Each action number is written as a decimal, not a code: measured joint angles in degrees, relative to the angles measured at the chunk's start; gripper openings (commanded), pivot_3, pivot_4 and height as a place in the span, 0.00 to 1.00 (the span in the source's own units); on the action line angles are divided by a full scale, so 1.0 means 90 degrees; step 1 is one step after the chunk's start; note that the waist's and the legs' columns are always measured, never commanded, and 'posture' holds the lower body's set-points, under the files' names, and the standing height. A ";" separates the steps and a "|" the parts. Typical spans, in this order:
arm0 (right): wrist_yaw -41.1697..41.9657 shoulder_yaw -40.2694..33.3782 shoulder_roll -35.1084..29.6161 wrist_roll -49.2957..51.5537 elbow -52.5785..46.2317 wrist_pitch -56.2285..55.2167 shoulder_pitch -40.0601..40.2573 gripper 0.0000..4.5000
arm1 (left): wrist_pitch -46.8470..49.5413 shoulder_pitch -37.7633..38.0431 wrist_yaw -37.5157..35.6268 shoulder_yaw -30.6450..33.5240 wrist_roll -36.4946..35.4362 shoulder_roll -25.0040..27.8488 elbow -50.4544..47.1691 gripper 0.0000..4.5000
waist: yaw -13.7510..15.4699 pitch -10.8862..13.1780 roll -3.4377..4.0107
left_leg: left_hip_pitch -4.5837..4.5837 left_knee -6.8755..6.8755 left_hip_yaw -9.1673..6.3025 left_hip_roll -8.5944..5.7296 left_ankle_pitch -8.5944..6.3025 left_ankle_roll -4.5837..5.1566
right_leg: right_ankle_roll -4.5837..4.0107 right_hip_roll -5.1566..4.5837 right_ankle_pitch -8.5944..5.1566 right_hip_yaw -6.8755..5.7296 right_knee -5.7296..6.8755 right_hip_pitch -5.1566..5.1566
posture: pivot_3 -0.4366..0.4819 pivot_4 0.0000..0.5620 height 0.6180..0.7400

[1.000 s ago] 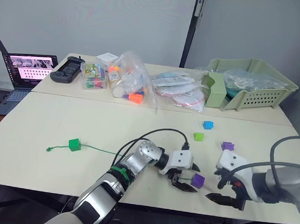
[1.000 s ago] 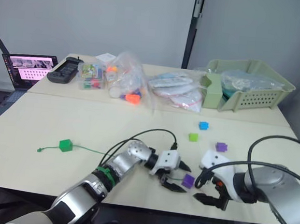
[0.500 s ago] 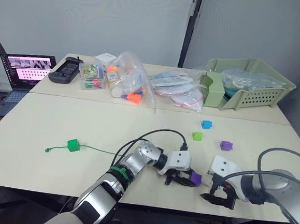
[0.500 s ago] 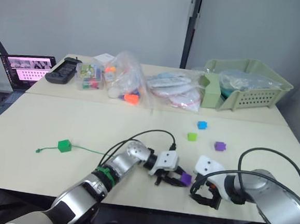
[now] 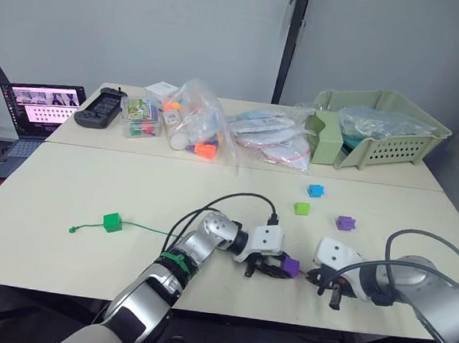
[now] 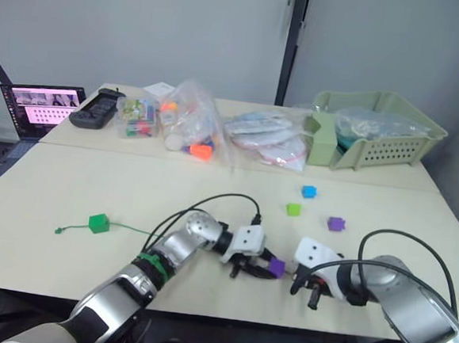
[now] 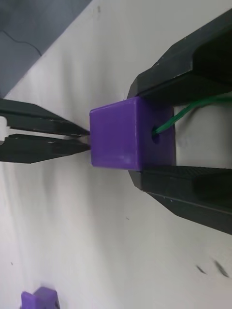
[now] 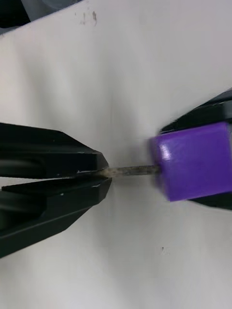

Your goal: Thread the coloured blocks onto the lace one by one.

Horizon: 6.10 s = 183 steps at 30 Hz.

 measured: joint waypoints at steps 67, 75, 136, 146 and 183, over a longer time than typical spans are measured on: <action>0.1376 0.0221 0.0038 -0.0201 0.0621 0.0088 -0.1521 0.00 | 0.0075 -0.0505 -0.2264 0.2876 -0.1541 0.4301 0.0362 0.99 | -0.0001 0.0004 -0.0006 | -0.0020 0.0007 0.0075 0.0078 0.0001 -0.0004 | -0.0071 0.0009 -0.0002 -0.0070 0.0101 -0.0107 | 0.48 0.27 0.95; 0.1648 0.0691 0.0053 -0.0196 0.0490 0.0455 -0.2275 0.00 | 0.1446 0.0824 -0.1275 0.1740 -0.1733 0.2409 -0.2535 0.99 | -0.0088 0.0004 -0.0005 | -0.0019 0.0006 0.0063 0.0078 0.0001 -0.0004 | -0.0073 0.0014 -0.0001 -0.0070 0.0106 -0.0108 | 0.48 0.27 0.95; 0.1452 0.0445 0.0021 0.0488 -0.0396 0.1525 -0.2194 1.00 | 0.1659 0.0954 0.0223 0.0512 -0.1296 0.0649 -0.2393 0.00 | -0.0029 0.0004 -0.0006 | -0.0017 0.0009 0.0059 0.0069 0.0001 -0.0004 | -0.0073 0.0012 -0.0001 -0.0067 0.0101 -0.0100 | 0.48 0.27 0.95; 0.0865 -0.2001 -0.0234 0.1074 -0.0889 0.1965 -0.0426 1.00 | 0.1551 0.0786 0.0076 0.0757 -0.1409 0.0730 -0.2133 0.00 | 0.0059 0.0005 -0.0006 | -0.0020 0.0009 0.0051 0.0065 0.0001 -0.0004 | -0.0072 0.0012 -0.0001 -0.0069 0.0096 -0.0094 | 0.48 0.27 0.95; -0.3529 -0.3108 0.3825 -0.0204 0.2996 -0.1020 -0.0825 1.00 | 0.1824 0.1016 0.0188 0.1070 -0.1534 0.0888 -0.2534 0.00 | -0.0117 -0.0003 0.0007 | -0.0010 0.0001 0.0041 0.0058 0.0003 -0.0006 | -0.0071 0.0016 -0.0002 -0.0061 0.0101 -0.0085 | 0.48 0.27 0.95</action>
